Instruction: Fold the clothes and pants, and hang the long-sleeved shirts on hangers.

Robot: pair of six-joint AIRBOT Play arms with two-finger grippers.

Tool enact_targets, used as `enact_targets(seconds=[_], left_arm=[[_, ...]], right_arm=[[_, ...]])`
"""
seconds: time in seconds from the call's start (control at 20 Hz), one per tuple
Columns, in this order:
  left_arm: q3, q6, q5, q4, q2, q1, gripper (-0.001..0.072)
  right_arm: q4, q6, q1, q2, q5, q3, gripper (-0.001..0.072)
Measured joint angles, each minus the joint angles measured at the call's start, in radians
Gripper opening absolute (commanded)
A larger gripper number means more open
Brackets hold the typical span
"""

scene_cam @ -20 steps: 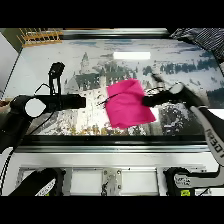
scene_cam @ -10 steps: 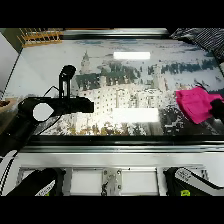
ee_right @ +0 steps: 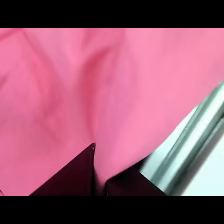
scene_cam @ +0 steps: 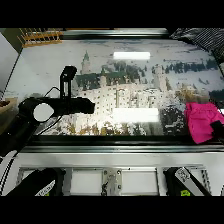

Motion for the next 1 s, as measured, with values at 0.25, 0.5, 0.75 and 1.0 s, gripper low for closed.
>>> enact_targets(seconds=[0.25, 0.5, 0.75, 1.0], left_arm=[[0.0, 0.002, -0.002, 0.0, 0.0, 0.0, 0.0003], [0.0, 0.002, -0.002, 0.0, 0.0, 0.0, 0.0004], [0.0, 0.002, 0.0, 0.0, 0.0, 0.0, 0.0004], [0.0, 0.002, 0.003, 0.0, 0.0, 0.0, 0.0004]], right_arm=[[-0.1, -0.164, -0.003, 0.006, 0.008, 0.024, 0.0476], [-0.141, -0.311, 0.015, 0.029, 0.077, 0.161, 0.0476], [0.206, -0.53, 0.235, 0.109, 0.107, 0.204, 0.0476], [0.517, -0.661, 0.648, 0.138, 0.148, 0.21, 0.0475]])
